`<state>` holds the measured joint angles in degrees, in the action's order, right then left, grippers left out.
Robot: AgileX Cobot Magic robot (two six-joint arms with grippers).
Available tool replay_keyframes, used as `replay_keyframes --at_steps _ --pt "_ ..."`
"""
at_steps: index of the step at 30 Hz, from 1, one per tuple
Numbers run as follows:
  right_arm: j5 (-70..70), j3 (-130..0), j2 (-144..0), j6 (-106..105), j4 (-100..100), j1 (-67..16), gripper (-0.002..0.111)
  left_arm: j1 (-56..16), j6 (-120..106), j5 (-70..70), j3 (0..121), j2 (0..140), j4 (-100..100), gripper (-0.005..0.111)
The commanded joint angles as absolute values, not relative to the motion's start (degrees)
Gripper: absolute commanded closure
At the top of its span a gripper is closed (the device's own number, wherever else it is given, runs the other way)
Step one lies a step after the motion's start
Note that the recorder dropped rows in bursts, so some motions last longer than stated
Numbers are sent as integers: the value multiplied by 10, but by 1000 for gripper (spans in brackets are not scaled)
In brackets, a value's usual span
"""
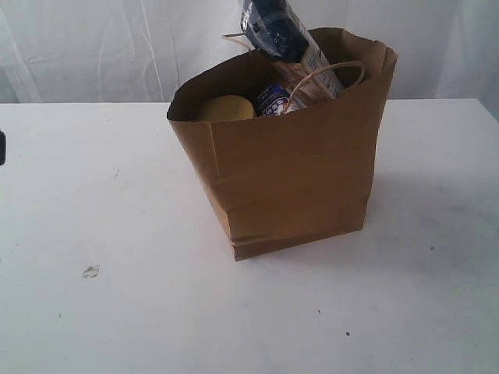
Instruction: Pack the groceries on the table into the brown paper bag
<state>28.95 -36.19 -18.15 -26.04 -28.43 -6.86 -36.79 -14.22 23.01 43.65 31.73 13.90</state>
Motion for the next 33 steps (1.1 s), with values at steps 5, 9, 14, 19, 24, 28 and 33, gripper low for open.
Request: replay_keyframes --at_steps 5,9,14,19,24,28,33 --pt "301 -358 -146 -253 -287 -68 108 -367 -137 225 435 313 146 107" --pt "301 -358 -145 -253 -287 -68 108 -367 -137 225 435 313 146 107" --pt "301 -358 -145 -253 -287 -68 108 -367 -137 225 435 313 146 107" --pt "300 -356 -145 -253 -287 -68 108 -367 -137 225 435 313 146 107" --pt "282 -322 -143 -253 -269 -68 108 -367 -137 225 435 313 146 107" --pt "256 -267 -131 -253 -132 -68 108 -367 -137 225 435 313 146 107" --pt "103 -195 -108 -253 -92 -68 108 -367 -137 225 435 313 146 107"
